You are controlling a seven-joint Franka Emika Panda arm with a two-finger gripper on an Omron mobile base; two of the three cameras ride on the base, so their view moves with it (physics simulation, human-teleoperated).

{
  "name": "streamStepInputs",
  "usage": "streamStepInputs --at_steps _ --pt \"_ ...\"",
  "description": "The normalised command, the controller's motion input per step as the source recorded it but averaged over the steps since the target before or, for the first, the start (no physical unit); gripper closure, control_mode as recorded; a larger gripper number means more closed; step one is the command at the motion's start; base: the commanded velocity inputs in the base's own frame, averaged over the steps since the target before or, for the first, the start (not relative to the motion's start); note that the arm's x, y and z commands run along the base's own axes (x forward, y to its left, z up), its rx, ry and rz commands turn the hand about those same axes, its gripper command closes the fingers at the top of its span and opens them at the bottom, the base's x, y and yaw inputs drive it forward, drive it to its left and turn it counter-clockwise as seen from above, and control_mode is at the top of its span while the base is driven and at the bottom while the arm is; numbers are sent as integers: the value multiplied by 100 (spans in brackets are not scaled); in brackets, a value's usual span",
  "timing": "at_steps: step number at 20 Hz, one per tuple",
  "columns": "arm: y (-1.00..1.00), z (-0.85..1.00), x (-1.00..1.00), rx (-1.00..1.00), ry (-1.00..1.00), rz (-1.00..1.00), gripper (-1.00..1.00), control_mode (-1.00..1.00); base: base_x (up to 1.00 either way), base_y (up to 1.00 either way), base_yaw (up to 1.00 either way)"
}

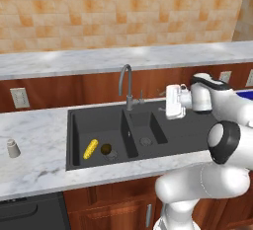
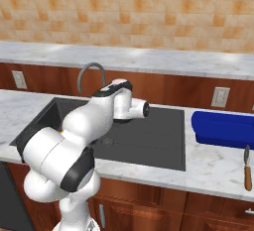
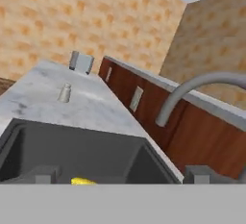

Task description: Pick up all produce items and place them in the sink. Turn on the sink faucet to wash them. Then turn the sink off and put them in the tray.

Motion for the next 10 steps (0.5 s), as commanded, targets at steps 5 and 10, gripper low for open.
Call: streamStepInputs --at_steps 5,10 --pt "-8 -8 86 30 28 -34 -100 -100 0 0 0" --pt "-46 -36 87 29 19 -8 -100 -100 0 0 0"
